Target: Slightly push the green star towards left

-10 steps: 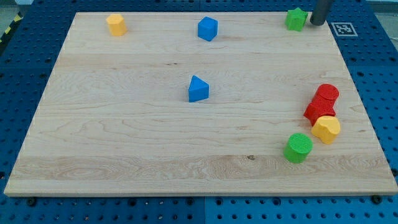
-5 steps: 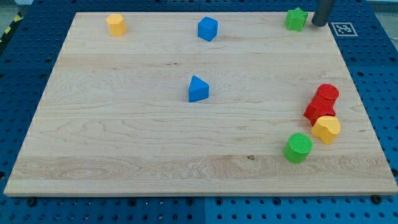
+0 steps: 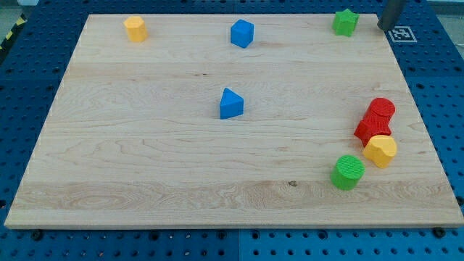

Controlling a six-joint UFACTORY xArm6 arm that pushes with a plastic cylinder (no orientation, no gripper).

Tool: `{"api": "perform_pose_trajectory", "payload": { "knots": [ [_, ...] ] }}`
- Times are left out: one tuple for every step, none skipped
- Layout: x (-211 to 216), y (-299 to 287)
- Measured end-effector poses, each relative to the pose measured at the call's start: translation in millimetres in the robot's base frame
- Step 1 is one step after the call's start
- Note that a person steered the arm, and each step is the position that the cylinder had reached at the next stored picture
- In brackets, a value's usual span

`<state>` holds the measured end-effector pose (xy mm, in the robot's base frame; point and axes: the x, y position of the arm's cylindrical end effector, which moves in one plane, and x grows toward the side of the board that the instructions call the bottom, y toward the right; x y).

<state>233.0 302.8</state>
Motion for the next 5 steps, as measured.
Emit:
{"api": "perform_pose_trajectory", "payload": {
  "knots": [
    [-1.0,-26.5],
    [-1.0,-92.0],
    [-1.0,-92.2],
    [-1.6,-84.3],
    [-3.3,-84.3]
  ]
}}
